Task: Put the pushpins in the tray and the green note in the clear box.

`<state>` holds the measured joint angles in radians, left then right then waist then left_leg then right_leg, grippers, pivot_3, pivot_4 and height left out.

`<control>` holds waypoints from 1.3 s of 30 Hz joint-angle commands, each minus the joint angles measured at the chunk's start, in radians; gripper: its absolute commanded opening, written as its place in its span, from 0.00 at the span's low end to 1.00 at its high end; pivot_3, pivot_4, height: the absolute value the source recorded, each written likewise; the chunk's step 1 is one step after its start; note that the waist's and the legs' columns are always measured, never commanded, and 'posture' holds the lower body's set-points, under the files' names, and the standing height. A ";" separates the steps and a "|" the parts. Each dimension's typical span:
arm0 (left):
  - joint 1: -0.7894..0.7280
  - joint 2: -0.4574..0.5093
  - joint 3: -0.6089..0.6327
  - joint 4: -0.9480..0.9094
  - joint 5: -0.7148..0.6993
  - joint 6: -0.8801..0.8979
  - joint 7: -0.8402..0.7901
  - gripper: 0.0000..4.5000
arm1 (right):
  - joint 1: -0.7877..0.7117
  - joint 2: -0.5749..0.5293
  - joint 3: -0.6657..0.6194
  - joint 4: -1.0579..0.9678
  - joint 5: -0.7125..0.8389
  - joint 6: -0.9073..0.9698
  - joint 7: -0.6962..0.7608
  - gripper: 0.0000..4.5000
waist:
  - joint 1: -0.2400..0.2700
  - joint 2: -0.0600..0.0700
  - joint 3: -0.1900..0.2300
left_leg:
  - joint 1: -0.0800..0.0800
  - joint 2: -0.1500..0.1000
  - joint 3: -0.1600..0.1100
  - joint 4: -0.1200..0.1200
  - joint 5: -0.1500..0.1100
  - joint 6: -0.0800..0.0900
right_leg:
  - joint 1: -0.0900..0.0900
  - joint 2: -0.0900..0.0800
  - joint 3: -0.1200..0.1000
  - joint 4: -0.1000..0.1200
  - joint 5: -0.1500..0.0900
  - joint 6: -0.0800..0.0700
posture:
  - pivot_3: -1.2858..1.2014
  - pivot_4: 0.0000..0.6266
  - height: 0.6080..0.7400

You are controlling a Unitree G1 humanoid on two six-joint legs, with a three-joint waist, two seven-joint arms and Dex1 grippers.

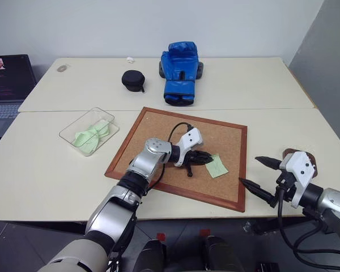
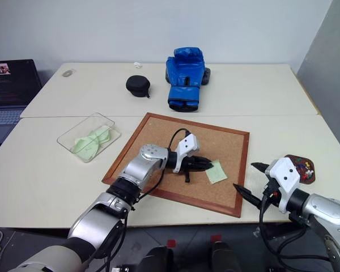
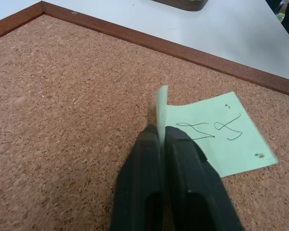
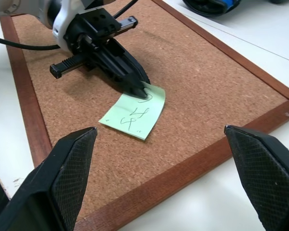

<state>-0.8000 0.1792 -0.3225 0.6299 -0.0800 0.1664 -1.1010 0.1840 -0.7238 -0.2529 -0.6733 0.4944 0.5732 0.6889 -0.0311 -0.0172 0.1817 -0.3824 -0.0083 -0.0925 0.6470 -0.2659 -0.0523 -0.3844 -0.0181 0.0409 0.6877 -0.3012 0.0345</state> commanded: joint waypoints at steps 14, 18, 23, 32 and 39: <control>0.042 0.142 0.171 -0.376 -0.158 0.267 -0.005 0.00 | -0.210 0.006 0.062 0.009 0.101 0.006 0.042 1.00 | -0.001 0.000 0.000 | 0.000 0.002 -0.001 0.000 0.000 0.000 | -0.001 0.000 0.000 0.001 0.000 0.000 | 0.52 0.24 1.00; 0.128 0.275 0.273 -0.584 -0.240 0.430 0.016 0.00 | -0.341 0.029 0.151 0.077 0.099 -0.005 0.075 1.00 | -0.011 -0.001 0.001 | 0.001 0.002 -0.003 0.000 0.000 0.000 | -0.001 -0.001 0.001 0.001 0.000 0.000 | 0.52 0.24 1.00; 0.209 0.349 0.413 -0.713 -0.273 0.530 0.162 0.00 | -0.469 0.074 0.232 0.143 0.091 -0.016 0.109 1.00 | -0.010 -0.002 0.001 | 0.001 0.004 -0.008 0.000 0.000 0.000 | -0.001 -0.001 -0.001 0.003 0.000 0.000 | 0.52 0.24 1.00; 0.249 0.381 0.717 -0.689 -0.192 0.489 0.581 0.00 | -0.659 0.190 0.367 0.258 0.061 -0.057 0.164 1.00 | -0.001 -0.002 0.001 | 0.000 0.003 -0.009 0.000 0.000 0.000 | -0.002 -0.002 -0.002 0.002 0.000 0.000 | 0.52 0.24 1.00; 0.295 0.364 0.816 -0.629 -0.104 0.443 0.858 0.00 | -0.708 0.220 0.387 0.279 0.060 -0.063 0.184 1.00 | 0.000 -0.002 0.001 | 0.000 0.003 -0.009 0.000 0.000 0.000 | -0.002 -0.004 -0.002 0.002 0.000 0.000 | 0.52 0.24 1.00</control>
<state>-0.5238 0.5430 0.4818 0.0143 -0.2142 0.6219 -0.3073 -0.5047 -0.5047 0.1415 -0.3755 0.5514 0.5324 0.8614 -0.0309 -0.0197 0.1830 -0.3829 -0.0053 -0.1017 0.6472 -0.2659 -0.0527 -0.3867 -0.0225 0.0388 0.6895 -0.3011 0.0342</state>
